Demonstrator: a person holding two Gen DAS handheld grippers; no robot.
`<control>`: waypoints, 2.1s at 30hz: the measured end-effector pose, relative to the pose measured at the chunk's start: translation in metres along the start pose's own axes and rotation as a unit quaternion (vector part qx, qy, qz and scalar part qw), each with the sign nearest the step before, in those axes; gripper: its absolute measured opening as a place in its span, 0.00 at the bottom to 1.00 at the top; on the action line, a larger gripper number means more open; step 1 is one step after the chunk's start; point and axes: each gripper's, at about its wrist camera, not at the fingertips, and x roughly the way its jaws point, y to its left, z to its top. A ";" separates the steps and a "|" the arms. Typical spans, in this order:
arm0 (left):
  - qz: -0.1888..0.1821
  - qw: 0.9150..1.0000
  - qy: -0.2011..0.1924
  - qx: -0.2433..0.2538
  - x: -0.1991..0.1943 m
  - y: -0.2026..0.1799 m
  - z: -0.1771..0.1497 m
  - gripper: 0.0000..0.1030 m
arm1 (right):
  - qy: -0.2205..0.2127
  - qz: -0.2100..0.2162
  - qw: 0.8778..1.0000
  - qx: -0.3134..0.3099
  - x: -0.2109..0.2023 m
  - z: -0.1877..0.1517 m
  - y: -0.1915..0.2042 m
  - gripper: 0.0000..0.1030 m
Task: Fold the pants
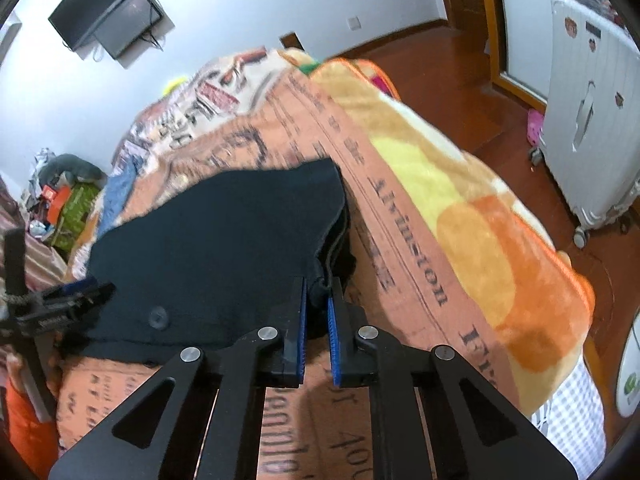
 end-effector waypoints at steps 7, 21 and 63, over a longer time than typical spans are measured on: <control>-0.007 0.999 -0.042 -0.028 -0.029 0.019 -0.004 0.83 | -0.044 0.027 0.998 -0.030 -0.020 0.032 0.036 0.08; 0.033 0.987 -0.105 -0.115 -0.084 0.110 -0.048 0.83 | -0.097 0.092 0.980 -0.149 -0.030 0.075 0.155 0.08; 0.047 0.985 -0.094 -0.140 -0.084 0.134 -0.050 0.83 | 0.016 0.118 0.948 -0.296 0.049 0.011 0.246 0.51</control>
